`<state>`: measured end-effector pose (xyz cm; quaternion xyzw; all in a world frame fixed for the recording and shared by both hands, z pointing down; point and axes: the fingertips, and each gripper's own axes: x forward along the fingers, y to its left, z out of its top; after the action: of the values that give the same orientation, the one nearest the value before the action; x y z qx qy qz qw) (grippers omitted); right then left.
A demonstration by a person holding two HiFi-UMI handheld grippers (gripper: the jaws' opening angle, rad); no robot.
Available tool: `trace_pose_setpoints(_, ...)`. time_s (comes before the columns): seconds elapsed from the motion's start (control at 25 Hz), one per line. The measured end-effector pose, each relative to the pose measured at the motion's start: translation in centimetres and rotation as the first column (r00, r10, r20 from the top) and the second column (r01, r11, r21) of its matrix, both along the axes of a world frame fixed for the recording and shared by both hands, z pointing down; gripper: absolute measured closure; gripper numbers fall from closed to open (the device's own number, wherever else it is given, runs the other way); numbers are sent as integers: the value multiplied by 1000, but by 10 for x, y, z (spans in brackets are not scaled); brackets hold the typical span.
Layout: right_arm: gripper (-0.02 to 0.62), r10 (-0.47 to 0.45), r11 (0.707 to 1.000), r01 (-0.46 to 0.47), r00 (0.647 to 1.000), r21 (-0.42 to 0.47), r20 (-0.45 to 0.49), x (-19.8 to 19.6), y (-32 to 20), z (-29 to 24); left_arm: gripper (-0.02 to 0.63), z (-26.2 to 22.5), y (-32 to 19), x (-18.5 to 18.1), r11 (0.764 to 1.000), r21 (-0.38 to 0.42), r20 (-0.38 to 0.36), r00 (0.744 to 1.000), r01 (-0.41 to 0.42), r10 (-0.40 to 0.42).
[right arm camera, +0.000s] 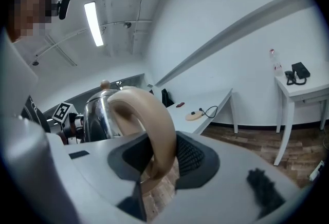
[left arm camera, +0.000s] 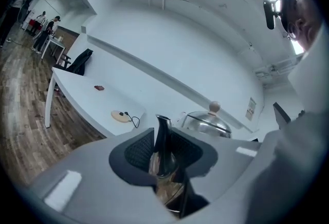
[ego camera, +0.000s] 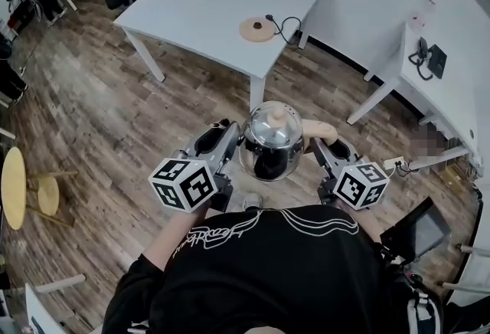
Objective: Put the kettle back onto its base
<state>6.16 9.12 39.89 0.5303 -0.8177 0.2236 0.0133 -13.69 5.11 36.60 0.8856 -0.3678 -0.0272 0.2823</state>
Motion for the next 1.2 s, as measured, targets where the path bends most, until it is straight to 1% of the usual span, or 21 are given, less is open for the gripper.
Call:
trace_pose_setpoints(0.12, 471, -3, 1000, 3, 1000, 15, -11, -7, -43, -6, 506, -4, -41, -7, 1000, 2, 6, 1000, -18, 18)
trace_pose_setpoints(0.24, 471, 0, 1000, 0, 1000, 19, -13, -11, -70, -5, 506, -4, -68, -10, 999, 1, 12, 999, -35, 35)
trace_pose_setpoints(0.44, 471, -29, 1000, 29, 999, -6, -17, -10, -92, 7, 506, 0, -98, -4, 998, 5, 23, 998, -62, 62)
trace_pose_setpoints(0.6, 471, -28, 999, 28, 999, -22, -14, 0, -112, 16, 506, 10, -117, 5, 998, -15, 32, 997, -67, 67)
trace_pose_setpoints(0.8, 471, -52, 998, 51, 998, -21, -20, 11, -152, 25, 506, 24, -146, 14, 997, -38, 54, 996, -64, 66)
trace_pose_setpoints(0.96, 471, -78, 997, 78, 997, -22, -28, 22, -198, 30, 506, 33, -184, 24, 997, -61, 69, 996, -47, 51)
trace_pose_setpoints(1.2, 471, -137, 989, 136, 990, -55, -21, 39, -293, 43, 508, 42, -273, 42, 996, -92, 85, 996, -2, 10)
